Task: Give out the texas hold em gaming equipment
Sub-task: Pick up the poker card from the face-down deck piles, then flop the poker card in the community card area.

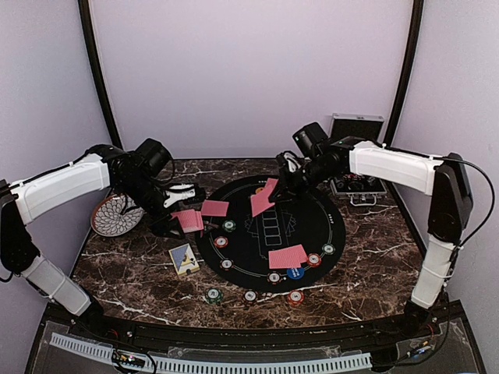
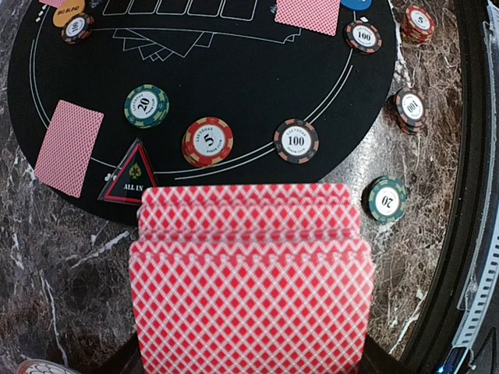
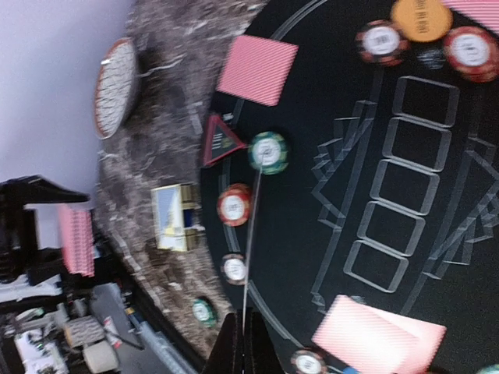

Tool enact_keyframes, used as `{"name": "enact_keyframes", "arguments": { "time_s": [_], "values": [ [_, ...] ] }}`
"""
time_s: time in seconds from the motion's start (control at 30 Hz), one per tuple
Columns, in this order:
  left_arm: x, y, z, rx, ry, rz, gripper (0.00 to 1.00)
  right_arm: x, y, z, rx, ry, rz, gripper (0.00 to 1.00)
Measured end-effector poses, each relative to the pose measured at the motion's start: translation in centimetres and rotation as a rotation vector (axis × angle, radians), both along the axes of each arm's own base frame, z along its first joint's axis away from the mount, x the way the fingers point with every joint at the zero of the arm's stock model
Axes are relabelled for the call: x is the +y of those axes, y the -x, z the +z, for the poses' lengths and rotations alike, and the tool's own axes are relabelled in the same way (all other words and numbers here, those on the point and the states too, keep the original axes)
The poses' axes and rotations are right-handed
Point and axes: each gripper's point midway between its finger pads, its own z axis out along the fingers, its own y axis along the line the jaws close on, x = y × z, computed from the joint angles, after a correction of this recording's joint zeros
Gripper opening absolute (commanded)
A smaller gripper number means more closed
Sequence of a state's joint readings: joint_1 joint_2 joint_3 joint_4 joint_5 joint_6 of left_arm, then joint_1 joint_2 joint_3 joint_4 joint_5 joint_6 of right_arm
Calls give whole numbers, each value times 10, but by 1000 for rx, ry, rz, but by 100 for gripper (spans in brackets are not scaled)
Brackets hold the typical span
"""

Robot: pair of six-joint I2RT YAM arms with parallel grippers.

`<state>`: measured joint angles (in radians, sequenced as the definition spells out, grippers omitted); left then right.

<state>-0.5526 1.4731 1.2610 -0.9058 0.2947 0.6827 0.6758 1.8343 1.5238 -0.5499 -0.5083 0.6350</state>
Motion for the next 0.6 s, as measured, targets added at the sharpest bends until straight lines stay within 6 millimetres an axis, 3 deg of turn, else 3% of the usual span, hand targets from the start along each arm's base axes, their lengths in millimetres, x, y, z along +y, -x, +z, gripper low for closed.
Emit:
{"name": "enact_keyframes", "arguments": {
  "time_s": [0.1, 0.37, 0.47, 0.6],
  "values": [
    [1, 0, -1, -1, -5, 1, 0, -34, -19, -4, -100, 205, -71, 0],
    [1, -1, -1, -3, -7, 1, 0, -115, -60, 18, -367, 733, -236, 0],
    [2, -1, -1, -4, -8, 2, 0, -125, -72, 13, -431, 916, -265, 0],
    [2, -1, -1, -3, -8, 5, 0, -125, -81, -13, -468, 1122, -238, 0]
  ]
}}
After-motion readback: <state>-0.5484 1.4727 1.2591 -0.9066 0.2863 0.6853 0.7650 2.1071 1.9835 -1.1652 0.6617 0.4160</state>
